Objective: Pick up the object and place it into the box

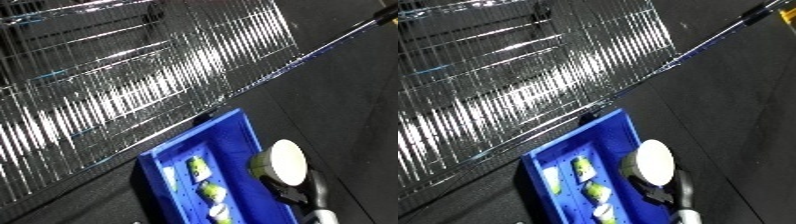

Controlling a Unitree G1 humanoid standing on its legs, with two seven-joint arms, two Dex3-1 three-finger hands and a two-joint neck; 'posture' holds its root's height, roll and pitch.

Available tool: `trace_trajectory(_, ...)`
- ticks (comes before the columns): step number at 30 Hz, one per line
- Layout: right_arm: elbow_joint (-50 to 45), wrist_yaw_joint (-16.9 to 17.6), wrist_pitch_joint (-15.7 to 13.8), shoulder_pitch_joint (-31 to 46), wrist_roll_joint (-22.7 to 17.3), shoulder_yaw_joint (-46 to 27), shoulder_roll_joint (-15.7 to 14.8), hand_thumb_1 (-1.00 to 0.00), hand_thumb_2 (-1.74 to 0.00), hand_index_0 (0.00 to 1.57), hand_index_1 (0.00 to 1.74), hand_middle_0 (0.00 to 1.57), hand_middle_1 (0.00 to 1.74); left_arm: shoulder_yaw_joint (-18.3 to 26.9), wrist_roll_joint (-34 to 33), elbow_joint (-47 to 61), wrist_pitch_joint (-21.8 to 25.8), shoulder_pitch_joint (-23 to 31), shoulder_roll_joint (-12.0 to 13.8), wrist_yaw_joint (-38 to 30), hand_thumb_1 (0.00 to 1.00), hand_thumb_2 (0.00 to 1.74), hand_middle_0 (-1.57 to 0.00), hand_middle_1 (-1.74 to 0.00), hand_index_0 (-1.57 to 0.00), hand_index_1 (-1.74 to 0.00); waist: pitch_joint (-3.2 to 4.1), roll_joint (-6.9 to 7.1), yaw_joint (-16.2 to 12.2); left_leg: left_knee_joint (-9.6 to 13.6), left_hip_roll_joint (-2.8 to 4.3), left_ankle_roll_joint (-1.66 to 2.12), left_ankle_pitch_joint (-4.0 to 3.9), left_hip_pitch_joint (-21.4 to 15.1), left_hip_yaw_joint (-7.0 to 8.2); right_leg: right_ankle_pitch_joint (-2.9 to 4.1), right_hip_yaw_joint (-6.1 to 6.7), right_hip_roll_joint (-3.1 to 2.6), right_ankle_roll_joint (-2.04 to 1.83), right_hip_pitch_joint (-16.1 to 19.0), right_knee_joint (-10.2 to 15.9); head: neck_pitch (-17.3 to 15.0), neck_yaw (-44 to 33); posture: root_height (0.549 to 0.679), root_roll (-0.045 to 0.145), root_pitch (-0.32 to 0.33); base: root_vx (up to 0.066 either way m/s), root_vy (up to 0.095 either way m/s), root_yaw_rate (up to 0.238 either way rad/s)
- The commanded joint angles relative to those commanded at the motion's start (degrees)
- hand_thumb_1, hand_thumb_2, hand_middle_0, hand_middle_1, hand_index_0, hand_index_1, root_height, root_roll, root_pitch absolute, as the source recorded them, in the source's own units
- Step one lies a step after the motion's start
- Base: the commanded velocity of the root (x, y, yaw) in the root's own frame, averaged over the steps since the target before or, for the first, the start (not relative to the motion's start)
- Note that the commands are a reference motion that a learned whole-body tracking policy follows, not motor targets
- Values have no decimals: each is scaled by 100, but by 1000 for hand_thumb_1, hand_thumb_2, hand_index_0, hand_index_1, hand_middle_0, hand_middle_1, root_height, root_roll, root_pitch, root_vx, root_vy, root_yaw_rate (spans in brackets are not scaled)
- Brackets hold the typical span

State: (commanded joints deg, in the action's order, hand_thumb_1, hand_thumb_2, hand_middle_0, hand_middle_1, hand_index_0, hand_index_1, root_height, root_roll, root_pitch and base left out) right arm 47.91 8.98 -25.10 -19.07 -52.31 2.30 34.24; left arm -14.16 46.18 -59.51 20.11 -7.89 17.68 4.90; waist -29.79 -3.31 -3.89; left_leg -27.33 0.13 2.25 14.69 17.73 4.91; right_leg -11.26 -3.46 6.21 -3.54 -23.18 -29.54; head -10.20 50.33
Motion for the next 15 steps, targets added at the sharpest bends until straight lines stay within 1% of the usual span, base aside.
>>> trace_trajectory(3, 324, -40, 44, -83, 15, -39, 31, 0, 0, 0, 0, 0, 0, -63, -7, -31, -9, -14, -2, 65, 0, 0, 0, 0, 0, 0, 0, -69, 30, -9, -42, -8, -3, -13, -29, -4, -2, 12, 7, 1, -21, -78, 89, 659, 68, 65, 22, -6, 53)
trace_trajectory(7, 704, -134, 25, -269, 66, 2, 55, 0, 0, 0, 0, 0, 0, -147, 0, -55, -40, -47, 9, 129, 0, 0, 0, 0, 0, 0, 0, -128, 54, 11, -78, -12, -23, -28, -54, -3, -3, 14, 12, -2, -31, -175, 175, 659, 72, 64, 17, -10, 32)
trace_trajectory(15, 796, -259, 48, -376, 211, 112, 69, 0, 0, 0, 0, 0, 0, -217, 33, -55, -61, -78, 32, 212, 0, 0, 0, 0, 0, 0, 0, -147, 50, 39, -110, -14, -64, -23, -92, -29, 1, -45, 40, -37, -78, -347, 69, 658, 74, 64, 7, -7, 8)
